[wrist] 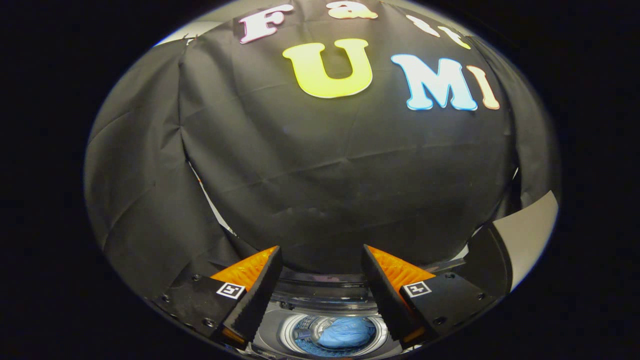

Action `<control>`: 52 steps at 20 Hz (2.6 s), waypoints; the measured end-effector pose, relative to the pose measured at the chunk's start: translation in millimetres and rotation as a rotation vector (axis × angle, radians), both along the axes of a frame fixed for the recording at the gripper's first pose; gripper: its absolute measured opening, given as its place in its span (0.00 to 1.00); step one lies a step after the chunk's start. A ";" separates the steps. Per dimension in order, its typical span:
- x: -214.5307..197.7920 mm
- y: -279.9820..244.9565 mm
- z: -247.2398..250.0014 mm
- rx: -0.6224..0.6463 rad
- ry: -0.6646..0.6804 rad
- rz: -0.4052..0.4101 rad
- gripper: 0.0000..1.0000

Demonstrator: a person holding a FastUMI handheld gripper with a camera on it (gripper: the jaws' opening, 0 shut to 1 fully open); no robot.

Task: Put the clothes into the washing machine and then close the washing machine lid.

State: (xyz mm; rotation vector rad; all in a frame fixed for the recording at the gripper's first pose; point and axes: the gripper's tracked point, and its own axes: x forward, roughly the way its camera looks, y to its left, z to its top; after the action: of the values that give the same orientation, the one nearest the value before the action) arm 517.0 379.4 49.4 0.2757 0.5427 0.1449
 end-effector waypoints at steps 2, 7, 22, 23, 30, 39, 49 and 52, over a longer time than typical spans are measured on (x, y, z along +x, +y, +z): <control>8.3 2.5 -5.2 -0.003 -0.004 -0.028 0.99; 20.6 10.5 -19.1 -0.036 0.016 -0.022 0.99; -14.9 12.5 -20.7 -0.130 -0.090 0.018 0.99; -17.8 13.2 -20.5 -0.131 -0.092 0.018 0.99; -35.1 14.1 -22.7 -0.133 -0.113 0.019 0.99; -64.4 17.2 -24.7 -0.131 -0.200 0.001 0.99; -94.9 22.4 -36.8 -0.131 -0.194 -0.005 0.99; -106.3 24.0 -43.2 -0.131 -0.201 -0.007 0.99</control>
State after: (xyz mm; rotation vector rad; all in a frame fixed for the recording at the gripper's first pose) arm 410.7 403.4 6.2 0.1335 0.3503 0.1282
